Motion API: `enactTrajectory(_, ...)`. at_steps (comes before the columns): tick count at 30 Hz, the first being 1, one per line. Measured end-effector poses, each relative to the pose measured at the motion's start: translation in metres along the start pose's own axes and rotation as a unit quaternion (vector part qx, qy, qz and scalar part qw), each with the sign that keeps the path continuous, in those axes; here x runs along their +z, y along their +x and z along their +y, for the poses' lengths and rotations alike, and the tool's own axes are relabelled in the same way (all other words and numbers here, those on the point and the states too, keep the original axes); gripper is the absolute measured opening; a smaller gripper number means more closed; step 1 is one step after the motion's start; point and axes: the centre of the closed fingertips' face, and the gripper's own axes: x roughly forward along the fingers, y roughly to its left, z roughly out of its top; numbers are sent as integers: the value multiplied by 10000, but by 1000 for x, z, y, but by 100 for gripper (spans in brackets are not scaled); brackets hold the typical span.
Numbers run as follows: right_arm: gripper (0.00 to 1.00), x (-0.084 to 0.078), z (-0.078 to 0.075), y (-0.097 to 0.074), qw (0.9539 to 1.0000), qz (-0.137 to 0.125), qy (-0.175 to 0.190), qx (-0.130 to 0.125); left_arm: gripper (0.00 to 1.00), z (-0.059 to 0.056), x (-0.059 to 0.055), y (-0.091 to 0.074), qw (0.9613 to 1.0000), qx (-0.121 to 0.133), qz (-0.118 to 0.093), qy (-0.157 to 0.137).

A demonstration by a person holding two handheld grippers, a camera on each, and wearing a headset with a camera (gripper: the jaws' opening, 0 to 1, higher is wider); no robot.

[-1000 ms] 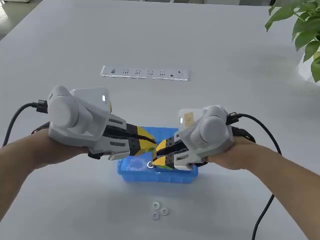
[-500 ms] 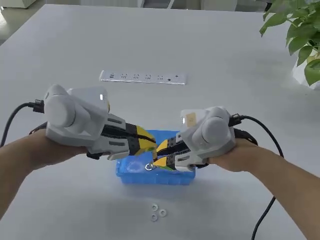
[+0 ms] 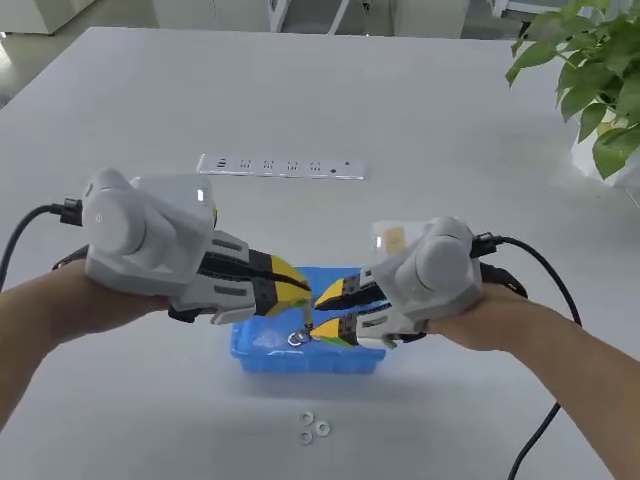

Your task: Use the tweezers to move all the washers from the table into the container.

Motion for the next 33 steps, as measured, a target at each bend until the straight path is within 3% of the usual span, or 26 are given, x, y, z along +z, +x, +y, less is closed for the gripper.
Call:
enactTrajectory(16,29,-12,9,-29,9977,83,535,-411,5,-13,13,-15,10000,9,-26,51)
enactTrajectory(33,41,-26,25,-46,9914,120,1026,-805,5,-42,8,-16,9998,-152,34,97)
